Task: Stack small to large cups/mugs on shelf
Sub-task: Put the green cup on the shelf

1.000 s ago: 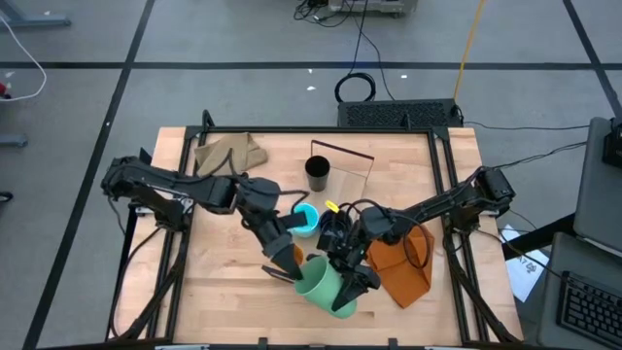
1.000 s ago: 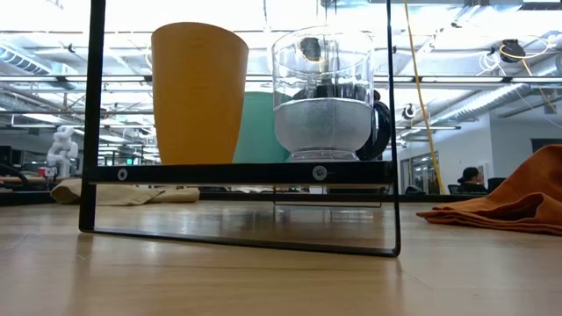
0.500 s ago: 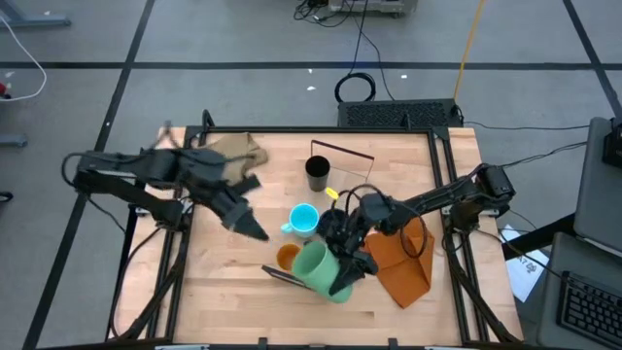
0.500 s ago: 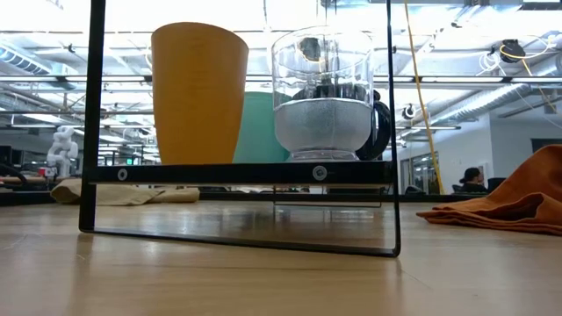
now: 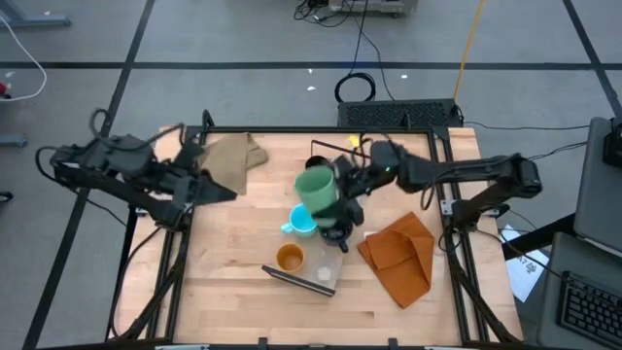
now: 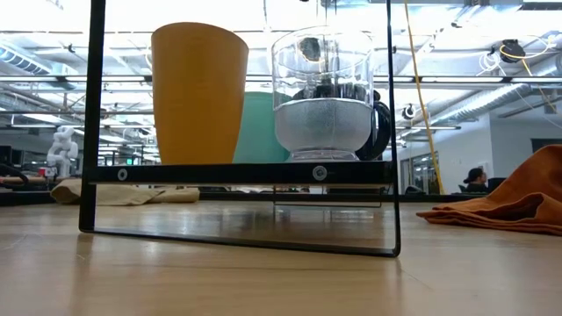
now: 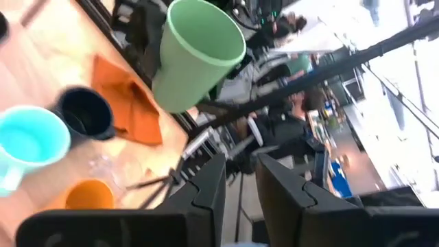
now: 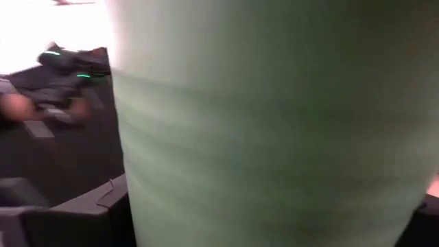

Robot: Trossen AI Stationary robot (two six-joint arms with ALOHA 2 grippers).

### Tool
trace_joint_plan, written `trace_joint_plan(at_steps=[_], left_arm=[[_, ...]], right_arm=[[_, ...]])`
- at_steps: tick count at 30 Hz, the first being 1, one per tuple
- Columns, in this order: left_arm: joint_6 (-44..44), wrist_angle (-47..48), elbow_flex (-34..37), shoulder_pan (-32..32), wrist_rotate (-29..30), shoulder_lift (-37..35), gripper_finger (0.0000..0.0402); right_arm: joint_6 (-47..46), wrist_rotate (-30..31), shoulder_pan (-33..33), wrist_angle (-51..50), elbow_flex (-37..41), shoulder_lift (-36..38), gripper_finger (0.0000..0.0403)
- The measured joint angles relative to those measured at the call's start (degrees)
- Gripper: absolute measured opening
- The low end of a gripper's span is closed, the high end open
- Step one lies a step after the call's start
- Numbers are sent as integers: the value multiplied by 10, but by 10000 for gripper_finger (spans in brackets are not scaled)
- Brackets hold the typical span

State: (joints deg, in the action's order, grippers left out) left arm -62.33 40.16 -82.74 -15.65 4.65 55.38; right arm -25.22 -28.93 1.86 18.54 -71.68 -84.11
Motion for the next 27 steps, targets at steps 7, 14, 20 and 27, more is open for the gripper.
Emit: trace_joint_plan(at_steps=[7,14,20,27], left_arm=[[7,23,0,-2,35,-36,81],[17,21,0,-1,54,-48,81],[37,21,0,-1,65,-48,81],[43,20,0,-1,85,-48,81]], right_arm=[[94,115,49,-112,0,53,343],[135,205,60,-149,33,77,343],[142,301,50,-28,120,106,343],[151,411,36,108,248,160,343]])
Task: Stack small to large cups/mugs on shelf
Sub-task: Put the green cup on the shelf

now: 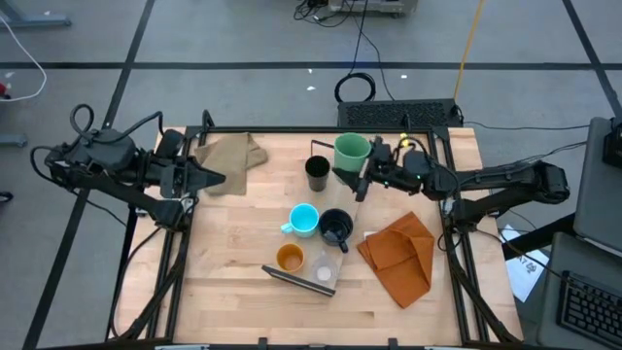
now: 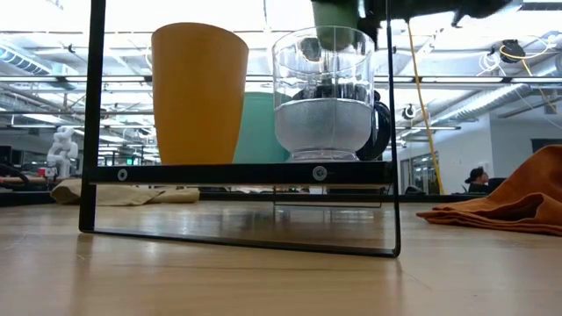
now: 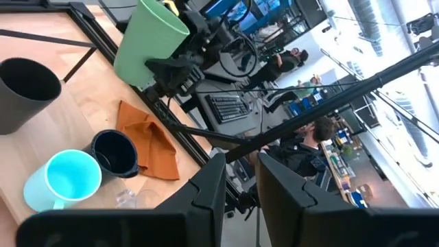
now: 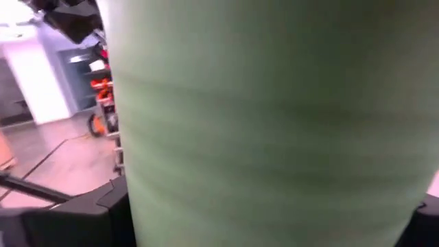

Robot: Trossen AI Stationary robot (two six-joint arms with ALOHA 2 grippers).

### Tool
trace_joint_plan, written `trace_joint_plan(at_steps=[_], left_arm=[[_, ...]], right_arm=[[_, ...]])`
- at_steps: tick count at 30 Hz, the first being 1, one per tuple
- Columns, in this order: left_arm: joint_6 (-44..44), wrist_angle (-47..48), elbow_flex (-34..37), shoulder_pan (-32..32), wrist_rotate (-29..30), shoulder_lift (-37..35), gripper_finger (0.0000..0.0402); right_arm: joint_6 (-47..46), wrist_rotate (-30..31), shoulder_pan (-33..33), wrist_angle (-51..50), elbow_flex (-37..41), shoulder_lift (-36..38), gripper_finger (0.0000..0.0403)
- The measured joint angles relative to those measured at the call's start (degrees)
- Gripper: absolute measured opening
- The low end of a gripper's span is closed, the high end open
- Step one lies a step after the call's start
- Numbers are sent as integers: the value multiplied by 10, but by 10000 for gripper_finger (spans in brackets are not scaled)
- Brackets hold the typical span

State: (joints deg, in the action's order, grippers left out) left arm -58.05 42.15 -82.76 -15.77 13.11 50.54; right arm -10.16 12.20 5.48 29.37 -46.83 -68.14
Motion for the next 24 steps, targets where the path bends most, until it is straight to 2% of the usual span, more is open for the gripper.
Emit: trace_joint_plan(at_steps=[11,24], left_arm=[[-9,0,0,17,6,0,81],[-25,1,0,24,29,1,81]], right_arm=[[1,44,-39,6,122,36,343],[38,89,-45,64,196,31,343]])
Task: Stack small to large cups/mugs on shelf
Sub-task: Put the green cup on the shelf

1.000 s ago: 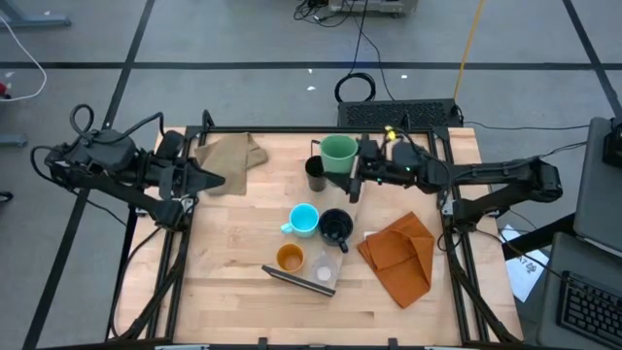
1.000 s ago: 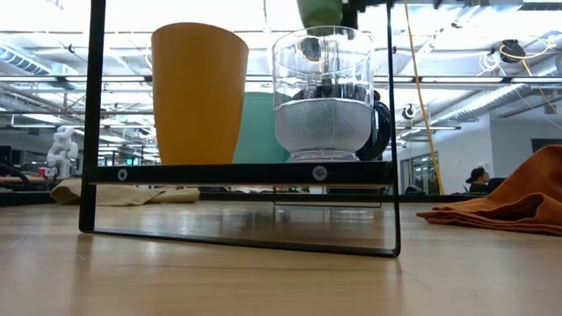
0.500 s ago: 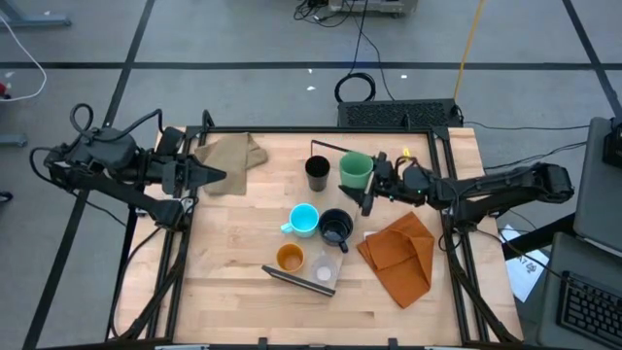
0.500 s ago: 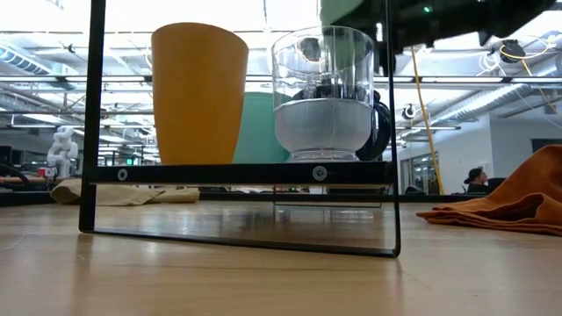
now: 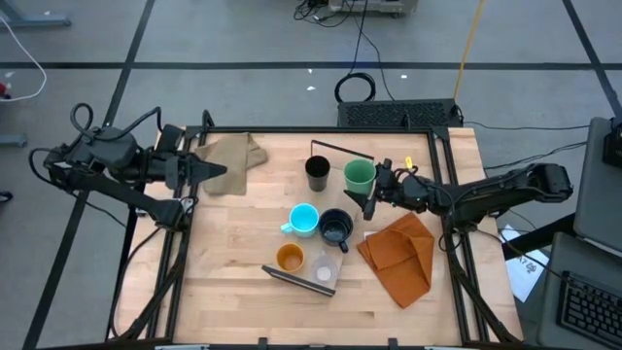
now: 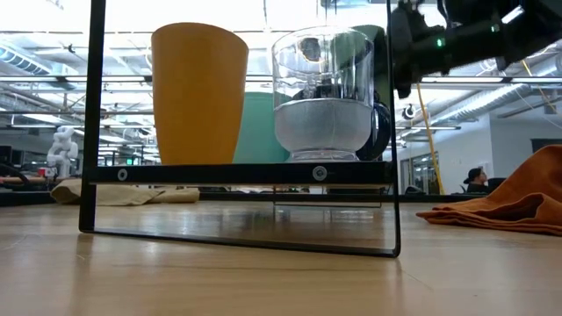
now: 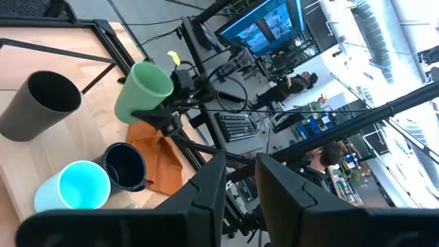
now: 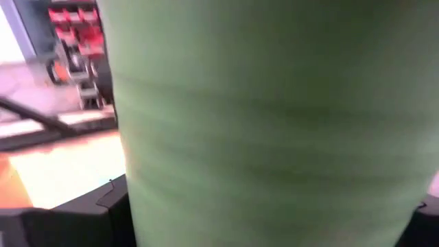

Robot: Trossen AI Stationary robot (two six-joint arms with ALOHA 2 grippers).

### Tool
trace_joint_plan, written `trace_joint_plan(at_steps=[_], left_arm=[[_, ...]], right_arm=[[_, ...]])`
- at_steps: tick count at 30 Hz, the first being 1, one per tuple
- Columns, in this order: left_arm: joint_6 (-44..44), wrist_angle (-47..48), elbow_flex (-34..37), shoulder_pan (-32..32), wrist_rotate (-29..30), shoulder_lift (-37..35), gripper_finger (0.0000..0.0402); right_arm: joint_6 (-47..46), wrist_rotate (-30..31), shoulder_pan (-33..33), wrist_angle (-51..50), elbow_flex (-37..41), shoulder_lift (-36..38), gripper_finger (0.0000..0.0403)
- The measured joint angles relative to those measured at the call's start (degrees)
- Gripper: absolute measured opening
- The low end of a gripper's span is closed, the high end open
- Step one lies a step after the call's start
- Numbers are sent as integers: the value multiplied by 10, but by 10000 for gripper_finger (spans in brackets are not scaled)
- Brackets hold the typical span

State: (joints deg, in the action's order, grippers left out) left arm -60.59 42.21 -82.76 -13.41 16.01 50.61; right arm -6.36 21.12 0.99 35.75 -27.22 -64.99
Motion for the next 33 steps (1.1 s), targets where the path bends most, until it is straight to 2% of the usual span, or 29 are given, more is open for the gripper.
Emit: trace_joint_plan(at_steps=[6,12,24,33], left_arm=[[-2,0,0,0,6,0,81],[-10,1,0,0,6,0,81],[-19,1,0,0,11,0,81],[-21,1,0,0,11,0,81]], right_arm=[[-3,4,1,52,36,-23,343],[9,46,2,99,52,-51,343],[32,44,7,252,60,-185,343],[30,42,44,286,60,-254,343]])
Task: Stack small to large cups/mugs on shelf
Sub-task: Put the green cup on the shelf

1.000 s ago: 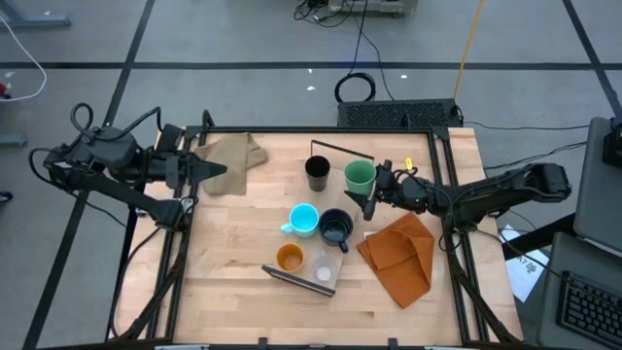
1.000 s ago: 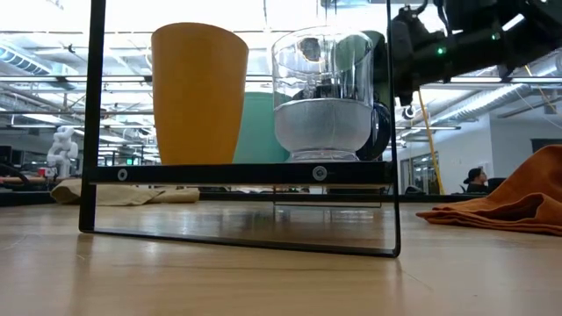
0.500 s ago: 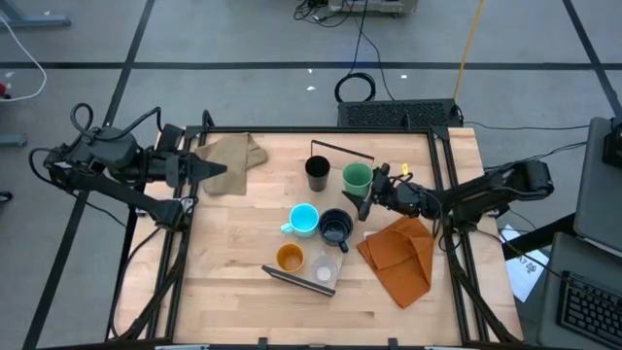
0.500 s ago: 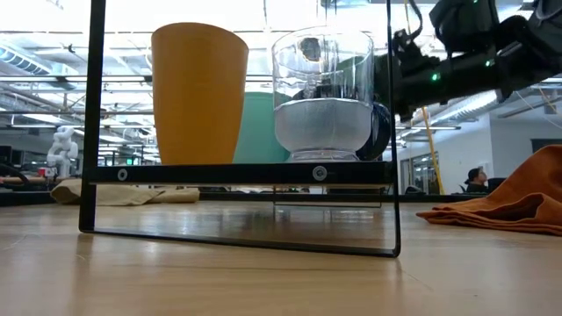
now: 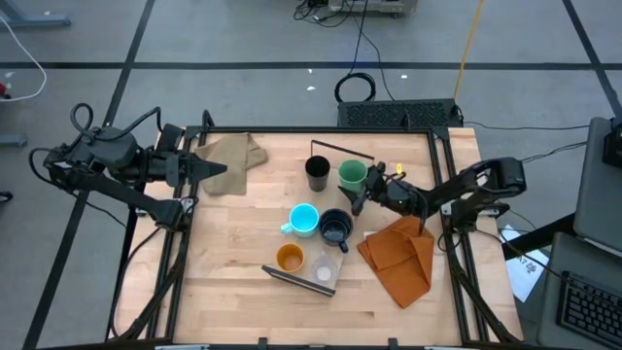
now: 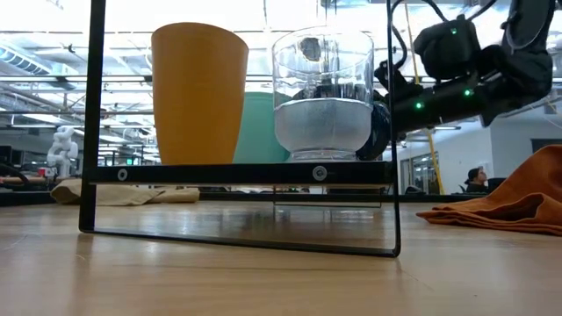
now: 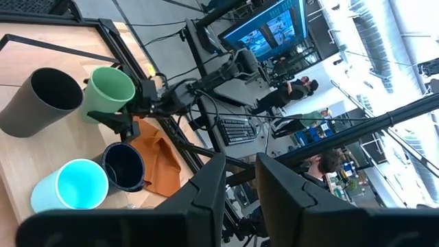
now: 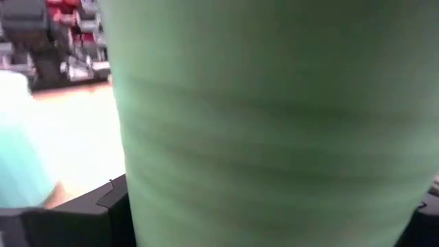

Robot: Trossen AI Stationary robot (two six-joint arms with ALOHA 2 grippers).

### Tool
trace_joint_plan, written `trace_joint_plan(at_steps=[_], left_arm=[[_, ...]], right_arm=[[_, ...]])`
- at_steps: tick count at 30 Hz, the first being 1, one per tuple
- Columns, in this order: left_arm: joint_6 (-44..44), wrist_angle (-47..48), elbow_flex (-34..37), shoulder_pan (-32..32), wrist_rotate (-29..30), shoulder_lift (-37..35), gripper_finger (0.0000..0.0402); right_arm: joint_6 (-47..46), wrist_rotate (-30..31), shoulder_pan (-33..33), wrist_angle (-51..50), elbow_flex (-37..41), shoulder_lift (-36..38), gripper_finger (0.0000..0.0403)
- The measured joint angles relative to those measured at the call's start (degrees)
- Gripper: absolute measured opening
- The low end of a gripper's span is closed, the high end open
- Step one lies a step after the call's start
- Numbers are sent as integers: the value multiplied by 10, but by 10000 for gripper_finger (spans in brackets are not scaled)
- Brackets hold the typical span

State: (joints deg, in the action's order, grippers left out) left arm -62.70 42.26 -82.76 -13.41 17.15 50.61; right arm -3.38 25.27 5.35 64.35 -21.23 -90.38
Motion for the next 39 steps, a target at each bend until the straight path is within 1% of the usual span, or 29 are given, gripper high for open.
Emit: trace_joint_plan(at_steps=[2,5,9,14,21,29,33,39], left_arm=[[0,0,0,0,0,0,81],[0,0,0,0,0,0,81],[0,0,0,0,0,0,81],[-1,1,0,0,0,0,81],[-7,12,0,0,0,0,81],[-7,13,0,0,0,0,81],[-8,24,0,0,0,0,81],[-10,29,0,0,-1,0,81]], right_arm=[[2,-7,5,24,0,-10,343],[-5,-16,16,28,0,-34,343],[-9,-29,22,71,-2,-66,343],[-9,-29,22,91,-9,-90,344],[0,-29,22,91,-25,-104,348],[-6,-30,17,68,-30,-106,349],[-34,-31,17,68,-29,-106,349],[-48,-31,17,66,-29,-106,349]])
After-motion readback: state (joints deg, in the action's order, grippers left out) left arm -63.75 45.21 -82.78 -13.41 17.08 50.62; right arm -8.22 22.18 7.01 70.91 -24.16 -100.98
